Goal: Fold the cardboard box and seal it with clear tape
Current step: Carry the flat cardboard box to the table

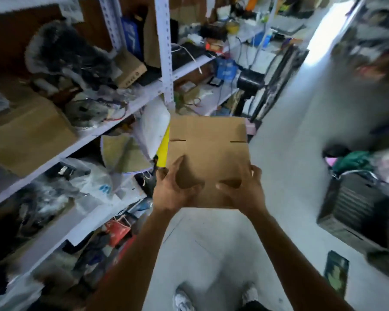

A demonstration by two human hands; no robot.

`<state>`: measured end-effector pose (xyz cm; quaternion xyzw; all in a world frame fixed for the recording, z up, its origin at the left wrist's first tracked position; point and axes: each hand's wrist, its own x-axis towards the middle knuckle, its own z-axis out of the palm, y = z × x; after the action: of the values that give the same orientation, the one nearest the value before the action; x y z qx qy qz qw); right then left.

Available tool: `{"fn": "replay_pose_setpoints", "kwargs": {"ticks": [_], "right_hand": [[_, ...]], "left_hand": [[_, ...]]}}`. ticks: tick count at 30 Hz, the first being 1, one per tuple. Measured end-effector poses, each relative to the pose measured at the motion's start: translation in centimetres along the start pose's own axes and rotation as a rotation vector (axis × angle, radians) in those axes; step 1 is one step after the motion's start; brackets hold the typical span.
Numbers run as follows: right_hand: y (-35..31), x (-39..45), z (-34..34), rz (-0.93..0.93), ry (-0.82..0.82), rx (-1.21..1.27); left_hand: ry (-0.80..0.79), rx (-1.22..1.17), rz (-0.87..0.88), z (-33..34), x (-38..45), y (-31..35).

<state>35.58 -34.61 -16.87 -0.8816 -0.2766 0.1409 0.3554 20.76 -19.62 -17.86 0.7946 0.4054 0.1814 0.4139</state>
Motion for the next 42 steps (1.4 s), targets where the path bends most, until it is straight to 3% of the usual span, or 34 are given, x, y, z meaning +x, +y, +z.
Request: {"fn": "replay_pose_setpoints", "kwargs": {"ticks": [5, 15, 29, 42], "right_hand": [[8.8, -5.1, -6.3, 0.183, 0.193, 0.059], [23.7, -15.3, -20.4, 0.395, 0.532, 0.015], [40.4, -25.5, -35.8, 0.757, 0.785, 0.062], [55.3, -28.8, -49.4, 1.151, 1.057, 0.060]], "left_hand": [[-0.210, 0.068, 0.256, 8.0, -2.4, 5.3], [-0.548, 0.093, 0.476, 25.8, -10.4, 18.2], [-0.905, 0.086, 0.706, 48.4, -21.6, 34.0], [-1.316, 0.036, 0.960, 73.5, -29.7, 47.7]]}}
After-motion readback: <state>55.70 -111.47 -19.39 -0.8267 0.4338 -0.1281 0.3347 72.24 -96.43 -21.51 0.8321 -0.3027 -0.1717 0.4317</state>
